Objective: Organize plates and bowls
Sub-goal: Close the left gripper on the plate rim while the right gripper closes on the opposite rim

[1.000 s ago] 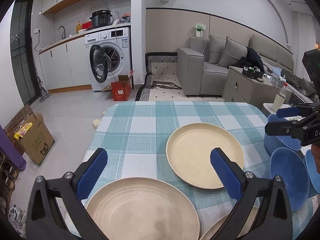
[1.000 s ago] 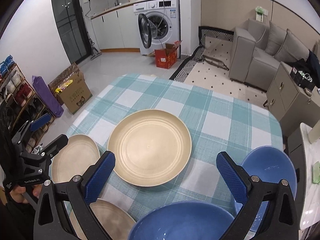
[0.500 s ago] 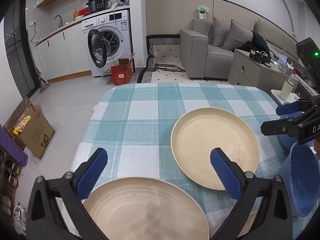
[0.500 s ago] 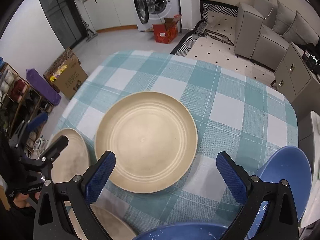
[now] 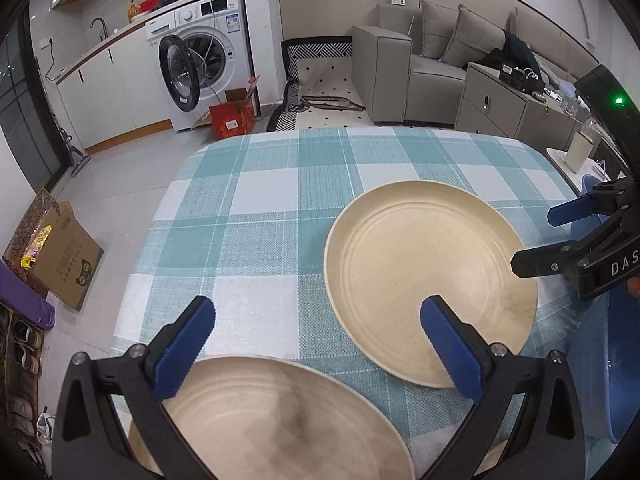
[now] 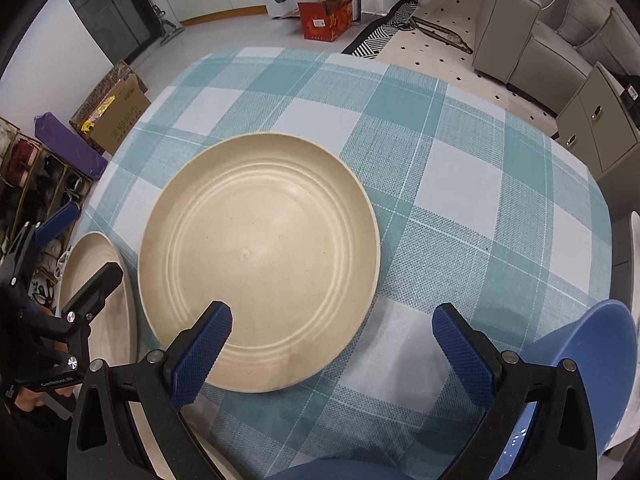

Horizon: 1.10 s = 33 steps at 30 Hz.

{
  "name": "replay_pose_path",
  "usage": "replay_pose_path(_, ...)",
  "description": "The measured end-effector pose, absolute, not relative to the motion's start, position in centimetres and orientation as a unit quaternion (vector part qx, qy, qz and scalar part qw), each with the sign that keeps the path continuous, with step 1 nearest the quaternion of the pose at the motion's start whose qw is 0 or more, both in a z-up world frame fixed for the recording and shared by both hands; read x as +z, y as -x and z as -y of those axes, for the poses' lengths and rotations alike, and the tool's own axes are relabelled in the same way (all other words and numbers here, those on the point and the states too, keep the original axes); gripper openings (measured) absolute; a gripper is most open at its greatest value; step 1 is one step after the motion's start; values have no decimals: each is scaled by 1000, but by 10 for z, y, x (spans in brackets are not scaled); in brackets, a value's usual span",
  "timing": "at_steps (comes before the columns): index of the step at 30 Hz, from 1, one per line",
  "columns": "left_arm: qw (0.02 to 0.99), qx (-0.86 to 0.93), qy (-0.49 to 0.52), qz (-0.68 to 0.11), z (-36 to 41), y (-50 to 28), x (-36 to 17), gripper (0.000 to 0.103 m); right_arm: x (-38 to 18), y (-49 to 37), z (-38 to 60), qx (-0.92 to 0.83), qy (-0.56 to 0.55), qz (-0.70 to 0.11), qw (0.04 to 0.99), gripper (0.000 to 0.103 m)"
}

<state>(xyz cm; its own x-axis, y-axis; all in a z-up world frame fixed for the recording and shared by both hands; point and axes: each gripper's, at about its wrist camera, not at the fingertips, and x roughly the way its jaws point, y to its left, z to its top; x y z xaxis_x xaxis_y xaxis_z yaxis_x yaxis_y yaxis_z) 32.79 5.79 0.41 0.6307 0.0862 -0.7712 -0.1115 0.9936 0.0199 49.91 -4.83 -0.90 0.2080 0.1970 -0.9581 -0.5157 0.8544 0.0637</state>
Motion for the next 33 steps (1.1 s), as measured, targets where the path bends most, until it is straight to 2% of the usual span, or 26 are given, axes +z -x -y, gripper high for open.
replay_pose_path(7,893,49,9,-448,-55,-336,-9,100,-19,-506,45,234,144,-594,757,100)
replay_pose_path(9,890,46,8,-453,-53,-338,-12,99,-22,-506,45,237,143,-597,753,97)
replay_pose_path(11,889,43,4,-456,-51,-339,-14,93,-27,-507,46,238,143,-601,750,93)
replay_pose_path(16,882,34,5,-470,-47,-343,-22,86,-36,-510,49,234,141,-610,743,86)
replay_pose_path(20,880,32,7,-474,-46,-345,-25,82,-39,-510,51,234,142,-614,741,85)
replay_pose_path(24,878,26,6,-478,-44,-346,-27,78,-42,-511,53,234,141,-617,738,78)
replay_pose_path(26,877,22,5,-479,-44,-346,-28,68,-42,-510,53,237,142,-617,737,76)
replay_pose_path(28,876,18,7,-482,-43,-346,-29,65,-42,-510,53,237,142,-616,738,74)
replay_pose_path(30,877,17,4,-480,-42,-345,-29,64,-43,-510,52,238,140,-617,737,68)
replay_pose_path(33,877,12,6,-480,-42,-344,-29,57,-44,-508,52,239,142,-619,735,60)
